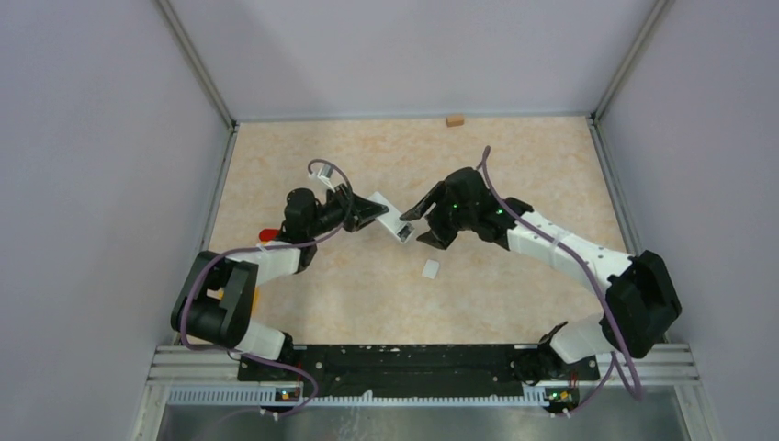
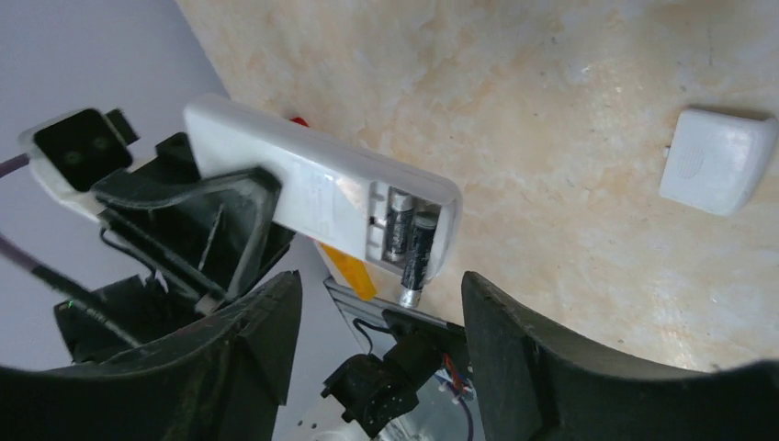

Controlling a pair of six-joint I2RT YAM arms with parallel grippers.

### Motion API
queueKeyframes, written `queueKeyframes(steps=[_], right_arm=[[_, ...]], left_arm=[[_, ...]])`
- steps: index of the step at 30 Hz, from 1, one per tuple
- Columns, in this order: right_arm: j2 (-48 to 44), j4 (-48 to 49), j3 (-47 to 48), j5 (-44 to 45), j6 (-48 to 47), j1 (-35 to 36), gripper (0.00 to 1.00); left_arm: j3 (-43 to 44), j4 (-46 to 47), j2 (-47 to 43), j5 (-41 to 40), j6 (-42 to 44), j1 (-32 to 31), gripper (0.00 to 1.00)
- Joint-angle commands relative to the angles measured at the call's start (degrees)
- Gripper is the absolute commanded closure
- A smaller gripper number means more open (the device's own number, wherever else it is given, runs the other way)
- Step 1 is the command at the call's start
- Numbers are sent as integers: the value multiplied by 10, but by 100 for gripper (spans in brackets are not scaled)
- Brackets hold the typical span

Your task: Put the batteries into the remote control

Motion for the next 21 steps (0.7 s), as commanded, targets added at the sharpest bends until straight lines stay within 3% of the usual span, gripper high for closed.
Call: queueKeyframes(steps=[1, 3, 6, 10, 13, 17, 21], right_arm=[[-80, 81, -32, 25, -74, 5, 29], [-108, 139, -69, 21, -118, 2, 16], [-134, 226, -111, -46, -237, -19, 11], [-144, 159, -85, -66, -406, -41, 9], [-141, 196, -94, -162, -496, -41, 5], [-91, 167, -68, -252, -530, -41, 9], [-59, 206, -72, -307, -516, -32, 10]], left_arm=[[33, -23, 5, 25, 8, -1, 100], [38, -27, 5, 38, 8, -1, 100], [50, -50, 1, 67, 12, 0, 100], [82, -141, -15, 104, 51, 0, 100], [111, -230, -28, 126, 96, 0, 100], [139, -277, -33, 163, 121, 0, 100], [143, -283, -41, 171, 120, 0, 100]])
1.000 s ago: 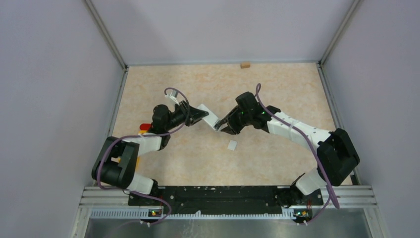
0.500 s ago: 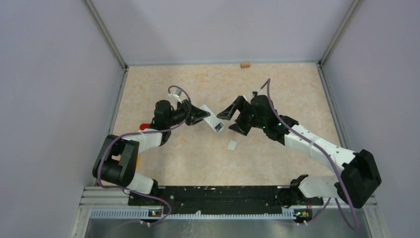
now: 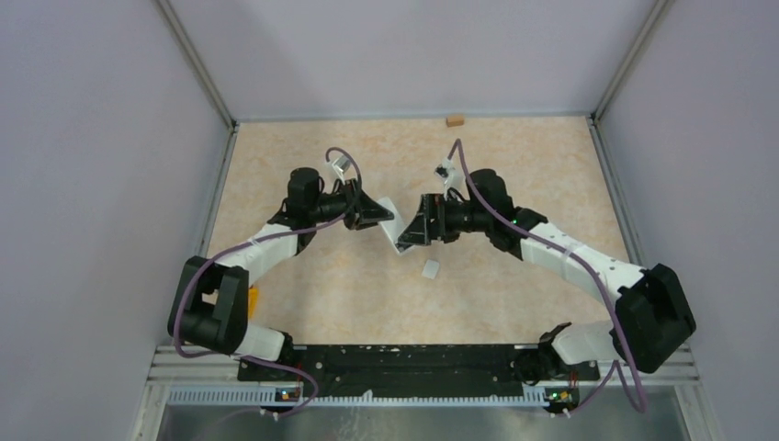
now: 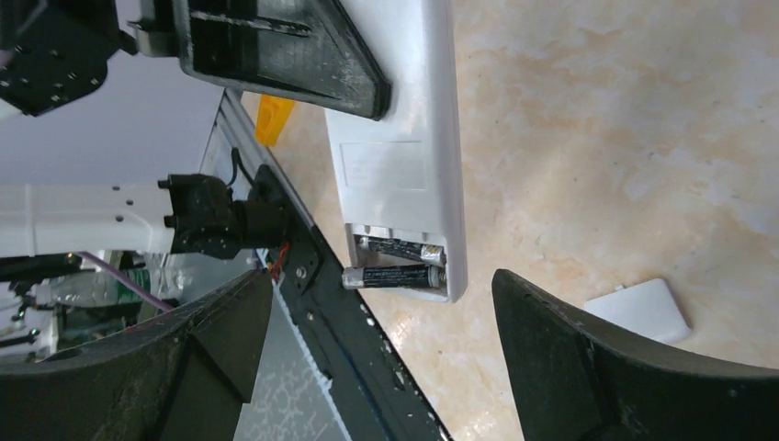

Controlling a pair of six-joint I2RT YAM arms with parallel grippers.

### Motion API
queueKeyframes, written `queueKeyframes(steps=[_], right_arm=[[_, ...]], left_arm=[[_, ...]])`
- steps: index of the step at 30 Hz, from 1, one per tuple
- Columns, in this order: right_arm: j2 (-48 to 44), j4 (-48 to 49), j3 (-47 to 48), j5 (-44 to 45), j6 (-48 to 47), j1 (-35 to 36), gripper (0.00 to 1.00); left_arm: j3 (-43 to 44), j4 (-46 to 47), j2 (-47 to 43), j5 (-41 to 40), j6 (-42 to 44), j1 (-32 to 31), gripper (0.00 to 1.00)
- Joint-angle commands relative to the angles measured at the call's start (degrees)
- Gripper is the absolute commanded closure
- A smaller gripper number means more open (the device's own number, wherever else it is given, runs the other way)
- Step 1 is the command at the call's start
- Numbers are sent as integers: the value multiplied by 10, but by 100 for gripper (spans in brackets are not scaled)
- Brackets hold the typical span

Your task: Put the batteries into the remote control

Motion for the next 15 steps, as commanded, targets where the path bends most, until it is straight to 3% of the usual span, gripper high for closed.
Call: queueKeyframes(steps=[1, 7, 12, 15], right_arm=[[27, 43, 14, -89, -36, 13, 9], [40, 59, 7, -91, -26, 31, 10], [53, 94, 0, -112, -14, 31, 37], [58, 100, -2, -118, -15, 32, 40]], left_arm=[[23, -26, -27, 36, 25, 0, 100], [23, -30, -29, 38, 24, 0, 100], [19, -26, -36, 39, 22, 0, 100], [18, -30, -38, 39, 22, 0, 100]])
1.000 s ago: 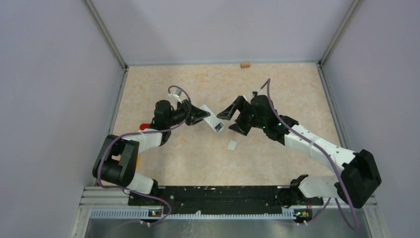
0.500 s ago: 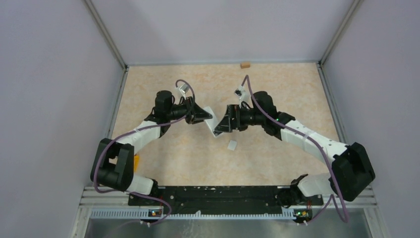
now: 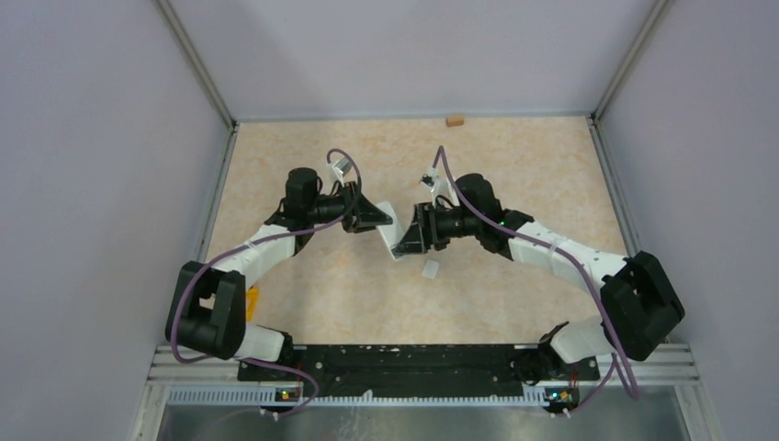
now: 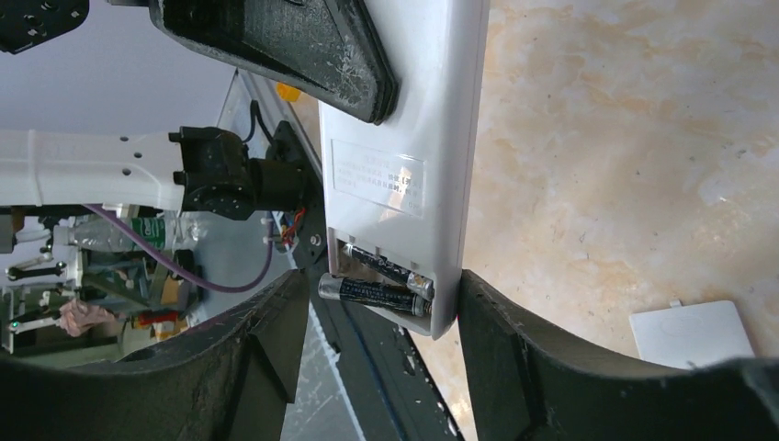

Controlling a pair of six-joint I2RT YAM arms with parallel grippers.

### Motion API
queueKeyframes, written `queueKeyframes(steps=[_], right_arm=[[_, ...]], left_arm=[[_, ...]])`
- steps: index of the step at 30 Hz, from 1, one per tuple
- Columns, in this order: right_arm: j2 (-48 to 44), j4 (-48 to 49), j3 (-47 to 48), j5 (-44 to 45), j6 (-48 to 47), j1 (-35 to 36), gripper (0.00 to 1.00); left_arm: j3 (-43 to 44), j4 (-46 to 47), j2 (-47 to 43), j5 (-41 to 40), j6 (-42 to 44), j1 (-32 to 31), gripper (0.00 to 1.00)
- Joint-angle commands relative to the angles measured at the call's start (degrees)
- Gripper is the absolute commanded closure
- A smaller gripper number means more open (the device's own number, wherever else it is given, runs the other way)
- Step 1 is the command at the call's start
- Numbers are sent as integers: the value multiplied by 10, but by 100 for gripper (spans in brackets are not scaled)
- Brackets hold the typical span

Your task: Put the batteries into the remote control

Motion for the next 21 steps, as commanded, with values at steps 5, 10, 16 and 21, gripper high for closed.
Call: queueKeyframes(steps=[5, 10, 16, 21], right_arm=[[0, 65, 0, -31, -3, 8, 32], [6, 63, 1, -31, -5, 8, 36], [9, 52, 9, -31, -24, 10, 45], [13, 51, 9, -29, -28, 10, 56]], left_arm=[[15, 4, -24, -9, 5, -3, 100], [16, -2, -23, -13, 5, -3, 100], [18, -8, -19, -13, -2, -3, 100], [19, -12, -18, -15, -4, -3, 100]])
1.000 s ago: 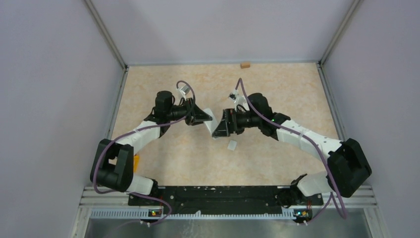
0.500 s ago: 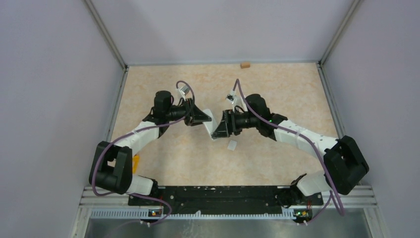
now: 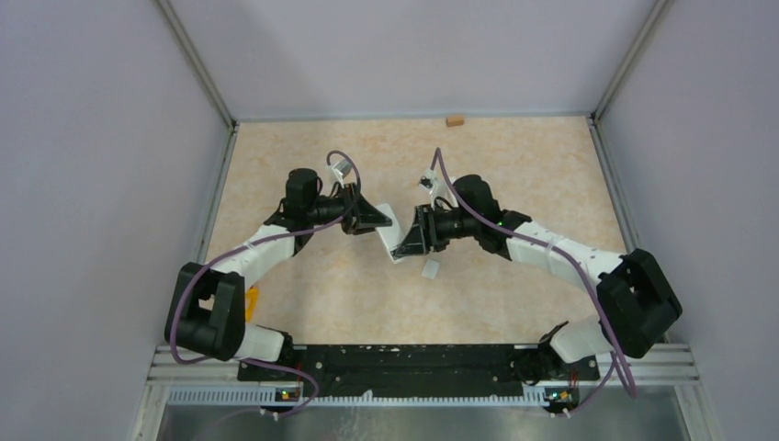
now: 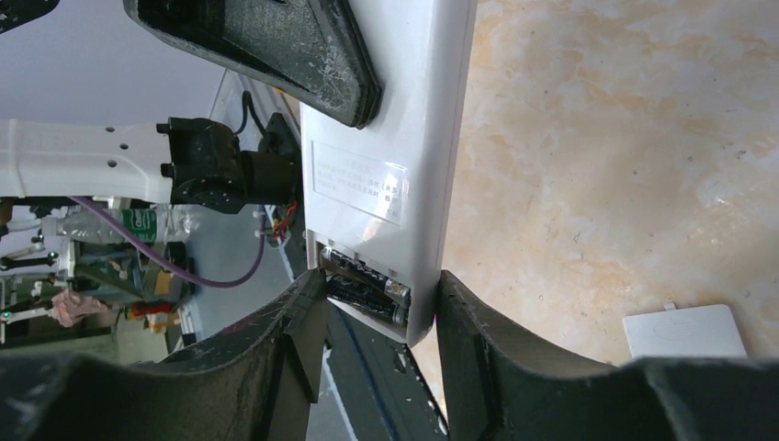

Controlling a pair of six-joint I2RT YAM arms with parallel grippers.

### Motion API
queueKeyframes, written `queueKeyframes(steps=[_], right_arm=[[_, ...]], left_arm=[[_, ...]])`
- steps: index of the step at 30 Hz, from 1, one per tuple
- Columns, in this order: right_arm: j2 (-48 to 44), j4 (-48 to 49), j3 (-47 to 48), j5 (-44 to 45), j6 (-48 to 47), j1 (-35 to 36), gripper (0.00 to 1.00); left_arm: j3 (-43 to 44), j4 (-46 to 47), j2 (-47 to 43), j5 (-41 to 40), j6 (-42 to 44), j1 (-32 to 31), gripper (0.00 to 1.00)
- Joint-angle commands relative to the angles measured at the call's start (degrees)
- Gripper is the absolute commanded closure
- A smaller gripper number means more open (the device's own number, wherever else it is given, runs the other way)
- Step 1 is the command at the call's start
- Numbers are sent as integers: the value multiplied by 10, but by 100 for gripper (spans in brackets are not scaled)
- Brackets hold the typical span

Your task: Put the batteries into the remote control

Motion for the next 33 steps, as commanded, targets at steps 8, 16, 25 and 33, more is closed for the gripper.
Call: queueKeyframes(steps=[8, 16, 25, 33], right_arm=[[-6, 52, 6, -12, -18, 9, 69], [-34, 86, -12, 1, 7, 10, 37], [-21, 90, -19, -9, 6, 18, 27], [-9, 105, -21, -3, 9, 22, 35]], left_arm=[[20, 11, -10, -7, -10, -3, 100], [24, -5, -8, -12, 15, -3, 100], [36, -23, -7, -19, 22, -3, 100], [37, -27, -11, -18, 20, -3, 100]])
